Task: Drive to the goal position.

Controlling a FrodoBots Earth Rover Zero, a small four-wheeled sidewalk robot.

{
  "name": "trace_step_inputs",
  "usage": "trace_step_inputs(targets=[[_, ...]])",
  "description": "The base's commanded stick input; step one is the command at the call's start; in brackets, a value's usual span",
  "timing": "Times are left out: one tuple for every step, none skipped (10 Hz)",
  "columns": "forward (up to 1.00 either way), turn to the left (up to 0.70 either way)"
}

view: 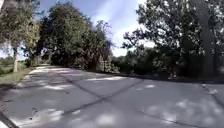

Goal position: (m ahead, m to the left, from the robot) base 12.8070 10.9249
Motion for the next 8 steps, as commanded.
trace_step_inputs(targets=[[0.82, 0.33], [0.82, 0.33], [0.82, 0.33], [0.82, 0.33], [0.82, 0.33], [0.82, 0.33], [0.82, 0.33], [0.82, 0.28]])
